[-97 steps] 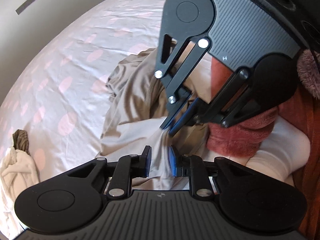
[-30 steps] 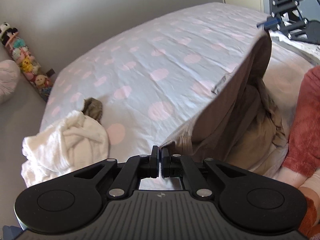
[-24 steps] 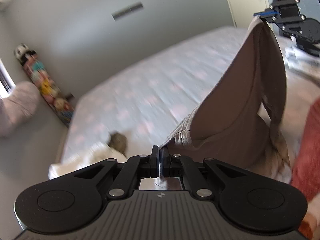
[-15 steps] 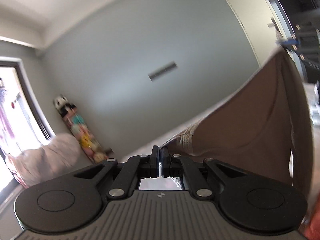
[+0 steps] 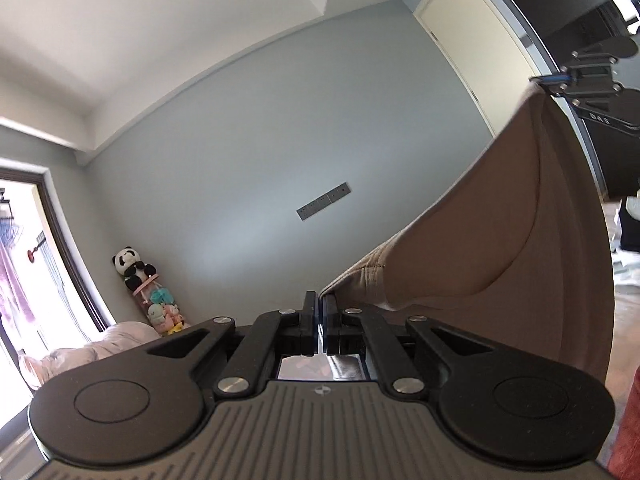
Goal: Fold clothes
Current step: 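Raise the taupe shirt high by its shoulders with both grippers and shake it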
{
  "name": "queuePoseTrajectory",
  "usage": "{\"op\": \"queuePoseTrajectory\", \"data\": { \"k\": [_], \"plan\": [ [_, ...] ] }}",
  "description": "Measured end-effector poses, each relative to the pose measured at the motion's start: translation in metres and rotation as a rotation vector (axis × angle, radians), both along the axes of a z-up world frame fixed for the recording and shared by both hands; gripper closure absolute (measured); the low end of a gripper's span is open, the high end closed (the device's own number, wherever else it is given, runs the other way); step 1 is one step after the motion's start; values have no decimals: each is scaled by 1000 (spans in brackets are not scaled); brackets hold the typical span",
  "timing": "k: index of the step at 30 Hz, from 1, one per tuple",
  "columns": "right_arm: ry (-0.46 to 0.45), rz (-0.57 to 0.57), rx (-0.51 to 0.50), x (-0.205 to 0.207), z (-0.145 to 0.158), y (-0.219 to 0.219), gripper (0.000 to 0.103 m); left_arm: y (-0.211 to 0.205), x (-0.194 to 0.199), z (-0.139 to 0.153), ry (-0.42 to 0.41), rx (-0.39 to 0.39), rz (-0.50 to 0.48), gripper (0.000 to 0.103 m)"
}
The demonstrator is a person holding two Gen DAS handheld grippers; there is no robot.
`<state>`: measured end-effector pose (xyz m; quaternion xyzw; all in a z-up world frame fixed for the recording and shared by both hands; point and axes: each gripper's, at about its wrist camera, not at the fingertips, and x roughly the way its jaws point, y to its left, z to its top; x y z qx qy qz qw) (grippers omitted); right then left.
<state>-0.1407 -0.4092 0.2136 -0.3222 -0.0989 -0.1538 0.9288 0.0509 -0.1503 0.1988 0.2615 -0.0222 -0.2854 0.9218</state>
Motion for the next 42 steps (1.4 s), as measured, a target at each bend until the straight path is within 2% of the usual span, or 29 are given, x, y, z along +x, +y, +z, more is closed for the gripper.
{"op": "queuePoseTrajectory", "data": {
  "k": [9, 14, 17, 22, 26, 34, 42],
  "plan": [
    [53, -1, -109, -49, -22, 18, 100, 20, -15, 8, 0, -46, -15, 103],
    [54, 1, -103, -69, -32, 19, 100, 24, -29, 10, -22, -50, -34, 103],
    [47, 8, -100, -59, -29, 30, 100, 30, -36, 13, -35, -61, -41, 103],
    [35, 19, -112, -69, -32, 35, 100, 36, -44, 16, -55, -75, -42, 103],
    [39, 7, -135, -81, -49, 26, 100, 33, -35, 12, -38, -70, -40, 103],
    [125, -19, -94, -20, -64, 1, 100, 8, 11, -4, 36, -35, -37, 103],
    [264, -56, -40, 72, -97, -39, 100, -35, 92, -40, 152, 51, -41, 103]
  ]
}}
